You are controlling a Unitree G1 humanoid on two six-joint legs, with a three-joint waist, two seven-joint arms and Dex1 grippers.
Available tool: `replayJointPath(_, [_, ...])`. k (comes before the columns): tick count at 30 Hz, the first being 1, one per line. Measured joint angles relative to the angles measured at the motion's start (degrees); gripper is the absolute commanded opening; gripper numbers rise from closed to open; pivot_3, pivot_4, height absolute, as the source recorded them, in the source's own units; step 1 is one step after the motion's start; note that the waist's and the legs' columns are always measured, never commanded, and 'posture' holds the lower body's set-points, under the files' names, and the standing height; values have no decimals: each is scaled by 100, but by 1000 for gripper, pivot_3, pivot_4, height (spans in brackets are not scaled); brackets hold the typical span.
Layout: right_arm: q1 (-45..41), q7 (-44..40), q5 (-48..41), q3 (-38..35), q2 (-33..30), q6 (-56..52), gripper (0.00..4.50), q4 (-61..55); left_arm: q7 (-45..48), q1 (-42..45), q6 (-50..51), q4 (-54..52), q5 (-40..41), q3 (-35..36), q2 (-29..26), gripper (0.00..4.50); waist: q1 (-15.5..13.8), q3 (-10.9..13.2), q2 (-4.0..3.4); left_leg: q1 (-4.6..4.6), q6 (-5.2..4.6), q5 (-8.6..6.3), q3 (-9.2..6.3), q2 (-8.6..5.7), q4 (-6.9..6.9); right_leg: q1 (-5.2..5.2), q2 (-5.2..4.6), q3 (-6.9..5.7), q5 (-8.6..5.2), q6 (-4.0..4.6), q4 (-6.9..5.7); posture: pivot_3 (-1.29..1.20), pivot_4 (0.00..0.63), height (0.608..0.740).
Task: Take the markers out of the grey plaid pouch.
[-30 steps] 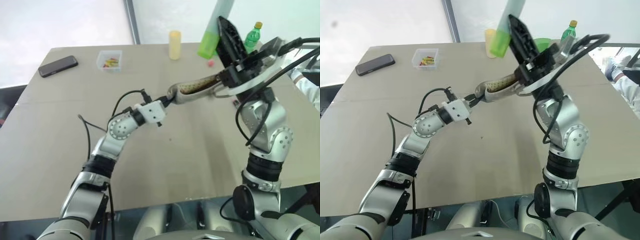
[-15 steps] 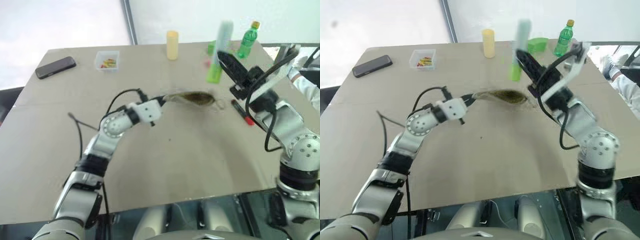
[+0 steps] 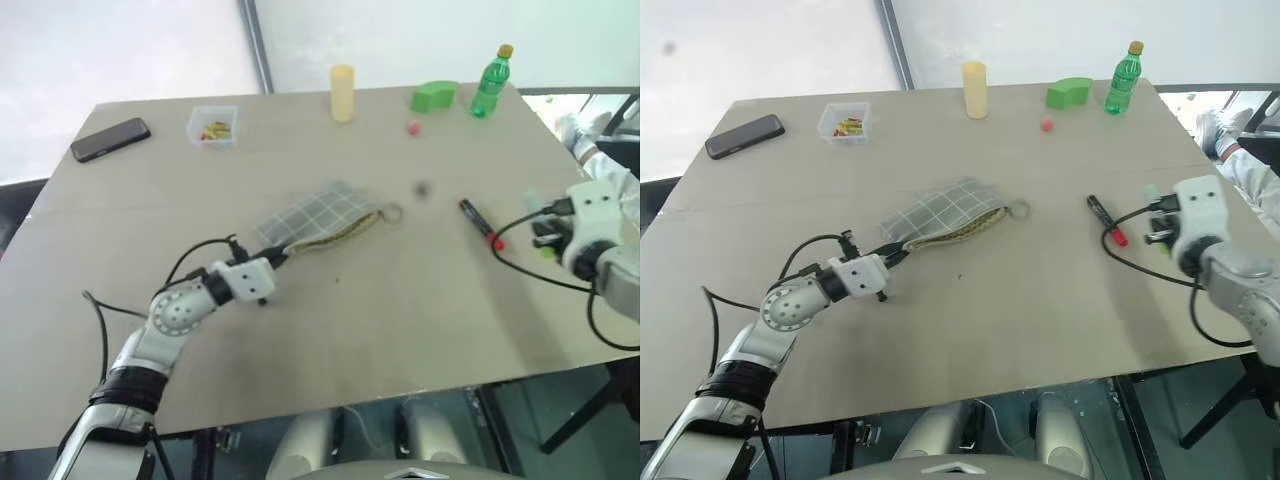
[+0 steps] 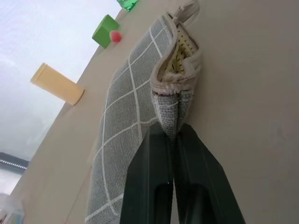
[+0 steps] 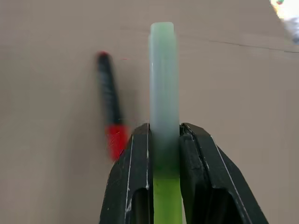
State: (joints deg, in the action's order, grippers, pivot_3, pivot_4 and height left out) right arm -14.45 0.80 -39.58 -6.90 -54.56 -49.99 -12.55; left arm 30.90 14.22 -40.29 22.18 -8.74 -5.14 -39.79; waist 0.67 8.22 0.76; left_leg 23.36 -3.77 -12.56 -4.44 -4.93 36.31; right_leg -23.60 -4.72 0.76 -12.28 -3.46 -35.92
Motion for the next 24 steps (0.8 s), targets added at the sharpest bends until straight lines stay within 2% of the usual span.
replayJointPath(5, [-564, -818, 798, 569, 191, 226, 291, 1168, -74, -276, 1, -92, 69, 139, -79, 0, 29, 1, -5, -42, -5, -4, 24, 12, -12, 27, 9, 15, -1, -1, 3, 0, 150, 740])
replayJointPath(7, [-886, -1136, 1020, 645, 477, 346, 291, 1583, -96, -404, 11, -154, 109, 224, -93, 0, 36, 1, -6, -45, -5, -4, 27, 14, -12, 28, 12, 16, 0, -1, 3, 0, 150, 740])
replayJointPath(9, [-1096, -1353, 1178, 702, 637, 447, 1294, 1826, -116, -495, 13, -211, 130, 264, -123, 0, 23, 1, -5, -45, -5, -4, 27, 14, -12, 28, 12, 16, 0, -1, 3, 0, 150, 740])
replayJointPath(11, [-1265, -1585, 1344, 725, 782, 554, 1980, 2047, -130, -610, 14, -278, 158, 319, -159, 0, 12, 1, -7, -44, -6, -6, 26, 14, -12, 28, 10, 18, 0, -1, 3, 0, 150, 740])
replayJointPath(12, [-1322, -1711, 1440, 726, 866, 586, 2641, 2141, -142, -683, 14, -313, 173, 364, -175, 0, 4, 0, -7, -44, -7, -7, 27, 13, -15, 28, 9, 19, 0, 0, 4, 0, 150, 740])
replayJointPath(15, [-1340, -1892, 1604, 727, 999, 642, 3895, 2211, -196, -811, 27, -364, 199, 461, -183, 0, 4, 0, -9, -44, -7, -8, 26, 13, -20, 26, 8, 27, 0, 0, 5, 0, 150, 740])
replayJointPath(19, [-1173, -2029, 1623, 480, 1028, 643, 3895, 1755, -311, -1016, 62, -403, 211, 570, -215, 0, 17, -2, -17, -45, -6, -9, 26, 14, -30, 21, 9, 31, 0, 0, 5, 0, 150, 740])
replayJointPath(24, [-900, -2250, 1455, -13, 1204, 880, 3895, 237, -693, -1453, 14, -394, 178, 919, -352, 0, 46, -6, -21, -55, -5, -9, 26, 27, -47, 18, 20, 33, 0, 0, 4, 0, 150, 740])
